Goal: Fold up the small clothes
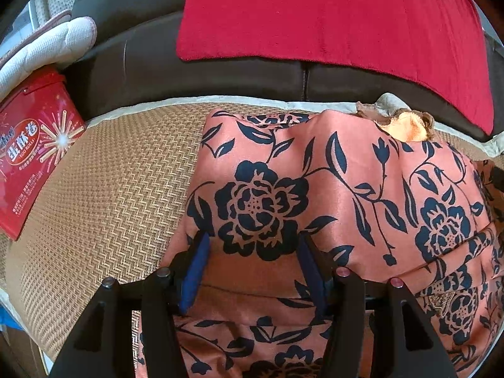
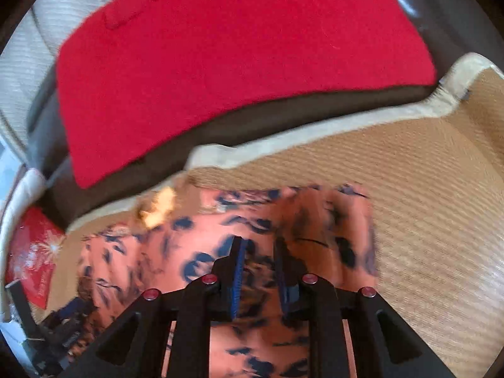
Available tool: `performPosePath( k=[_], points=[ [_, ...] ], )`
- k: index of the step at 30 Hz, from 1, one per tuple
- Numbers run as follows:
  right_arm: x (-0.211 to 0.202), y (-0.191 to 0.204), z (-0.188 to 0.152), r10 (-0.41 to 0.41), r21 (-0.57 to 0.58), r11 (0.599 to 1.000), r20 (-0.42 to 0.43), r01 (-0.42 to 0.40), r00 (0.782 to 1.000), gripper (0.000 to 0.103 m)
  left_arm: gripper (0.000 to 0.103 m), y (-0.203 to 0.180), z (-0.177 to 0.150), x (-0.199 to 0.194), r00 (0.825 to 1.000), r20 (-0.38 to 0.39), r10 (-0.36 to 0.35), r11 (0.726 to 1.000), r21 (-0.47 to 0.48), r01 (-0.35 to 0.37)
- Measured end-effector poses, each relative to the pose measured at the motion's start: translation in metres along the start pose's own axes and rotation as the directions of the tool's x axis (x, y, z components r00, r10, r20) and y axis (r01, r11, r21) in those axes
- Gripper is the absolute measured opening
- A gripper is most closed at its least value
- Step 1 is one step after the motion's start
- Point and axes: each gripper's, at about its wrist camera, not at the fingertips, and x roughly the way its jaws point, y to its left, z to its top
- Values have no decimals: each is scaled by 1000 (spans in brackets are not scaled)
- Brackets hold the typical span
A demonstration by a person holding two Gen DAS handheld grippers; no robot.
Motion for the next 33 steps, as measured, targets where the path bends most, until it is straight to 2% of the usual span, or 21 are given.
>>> performPosePath(
  k=[3, 5, 6, 11, 13, 16, 22, 27, 28, 33],
  points=[
    [15, 17, -3, 56, -41, 997, -65, -58, 996, 22, 58, -5, 0, 2, 1000, 3, 11, 1000, 5, -11],
    [28, 26, -10, 43, -81, 995, -139, -54, 989, 23, 58, -5, 0, 1, 1000, 12, 13, 1000, -1, -13],
    [31, 32, -16, 15, -114, 993, -143, -32, 990, 23, 58, -4, 1, 1, 1000, 19, 12, 1000, -6, -12],
    [8, 35, -17, 22, -147, 988, -94, -35, 995, 23, 60, -5, 3, -5, 999, 35, 31, 999, -24, -30],
    [4, 36, -21, 2, -182, 983, -86, -17, 996, 23, 62, -5, 3, -1, 999, 22, 24, 999, -30, -23],
    [22, 50, -29, -61, -234, 972, -111, 33, 992, 23, 63, -14, 1, 5, 999, 11, 46, 999, -1, -46],
    [-4, 59, -33, -94, -292, 953, -26, 82, 995, 23, 63, -24, 5, -1, 999, 38, 33, 999, -27, -32],
    [-18, 67, -39, -165, -368, 915, 35, 166, 986, 23, 63, -39, 16, -2, 998, 53, 30, 999, -32, -28],
    [-7, 67, -36, -170, -376, 911, 38, 172, 985, 23, 63, -43, 17, 0, 998, 49, 34, 999, -24, -33],
    [-2, 72, -43, -231, -427, 874, 56, 233, 971, 23, 63, -54, 17, 19, 997, 8, 73, 997, 10, -73]
  ],
)
